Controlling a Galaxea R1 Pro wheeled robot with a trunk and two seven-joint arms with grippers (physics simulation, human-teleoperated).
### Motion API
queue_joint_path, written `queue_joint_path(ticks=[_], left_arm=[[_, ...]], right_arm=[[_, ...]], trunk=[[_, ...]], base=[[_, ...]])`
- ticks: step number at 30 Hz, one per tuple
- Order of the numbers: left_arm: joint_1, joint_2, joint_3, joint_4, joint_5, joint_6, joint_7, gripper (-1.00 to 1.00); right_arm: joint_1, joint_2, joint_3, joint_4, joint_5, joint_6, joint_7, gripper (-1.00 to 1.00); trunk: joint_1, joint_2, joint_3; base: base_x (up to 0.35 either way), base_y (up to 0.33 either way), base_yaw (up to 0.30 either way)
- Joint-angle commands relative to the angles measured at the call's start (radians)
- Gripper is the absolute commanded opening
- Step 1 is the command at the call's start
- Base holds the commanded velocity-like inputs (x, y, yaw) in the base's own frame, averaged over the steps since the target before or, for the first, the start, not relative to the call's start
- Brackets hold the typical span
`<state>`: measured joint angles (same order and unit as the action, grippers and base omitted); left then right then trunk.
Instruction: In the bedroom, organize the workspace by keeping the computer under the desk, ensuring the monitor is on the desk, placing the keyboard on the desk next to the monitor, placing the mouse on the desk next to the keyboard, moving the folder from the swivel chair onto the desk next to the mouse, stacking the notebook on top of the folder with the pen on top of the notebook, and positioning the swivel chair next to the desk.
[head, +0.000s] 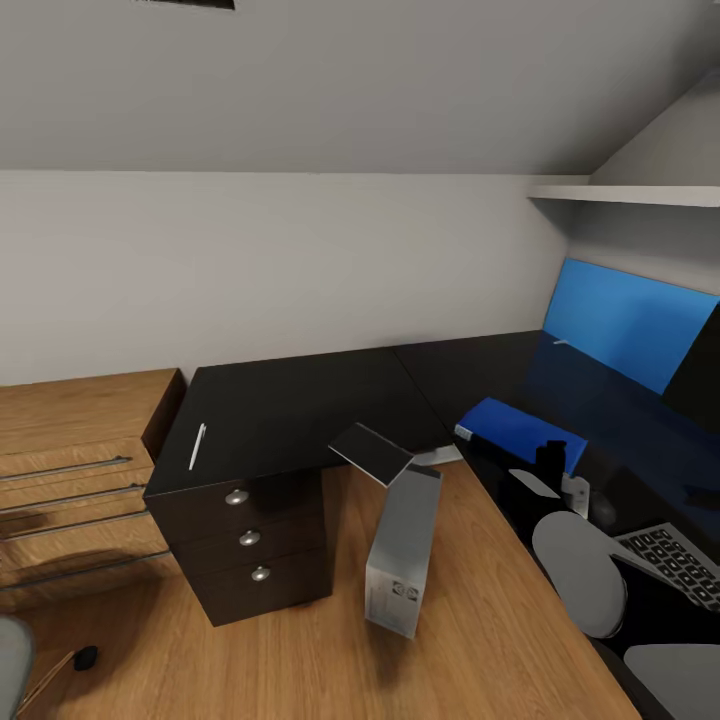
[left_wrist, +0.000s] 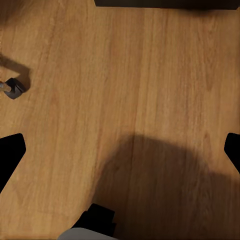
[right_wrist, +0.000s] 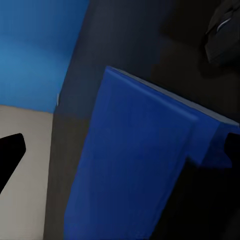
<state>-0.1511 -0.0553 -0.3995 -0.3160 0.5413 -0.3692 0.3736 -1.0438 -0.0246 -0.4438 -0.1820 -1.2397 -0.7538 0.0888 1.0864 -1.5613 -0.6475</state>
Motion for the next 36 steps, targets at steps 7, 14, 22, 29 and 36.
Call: queue_joint_path(ticks=[7,14,22,29,36], left_arm=[[-0.001,0.0,-0.009,0.0,0.006,-0.004,0.007,1.0],[-0.001,0.0,-0.009,0.0,0.006,-0.004,0.007,1.0],[-0.001,0.0,-0.01,0.002,0.006,-0.003,0.007,1.0],[-0.001,0.0,-0.01,0.003,0.006,-0.003,0.007,1.0],[-0.001,0.0,-0.01,0.003,0.005,-0.003,0.007,1.0]], right_arm=[[-0.001,0.001,0.0,0.001,-0.01,-0.002,0.011,1.0],[-0.001,0.006,-0.001,0.002,-0.01,-0.006,0.017,1.0],[-0.001,0.012,-0.001,0.001,-0.01,-0.013,0.021,1.0],[-0.001,0.014,-0.001,-0.004,-0.01,-0.018,0.022,1.0],[0.001,0.037,-0.002,-0.033,-0.009,-0.041,0.022,1.0]], trunk=[[0.0,0.0,-0.001],[0.0,0.0,-0.001],[0.0,0.0,-0.001],[0.0,0.0,-0.001],[0.0,0.0,-0.001]], base=[[-0.006,0.0,0.0],[0.0,0.0,0.0],[0.0,0.0,0.0],[0.0,0.0,0.0],[0.0,0.0,0.0]])
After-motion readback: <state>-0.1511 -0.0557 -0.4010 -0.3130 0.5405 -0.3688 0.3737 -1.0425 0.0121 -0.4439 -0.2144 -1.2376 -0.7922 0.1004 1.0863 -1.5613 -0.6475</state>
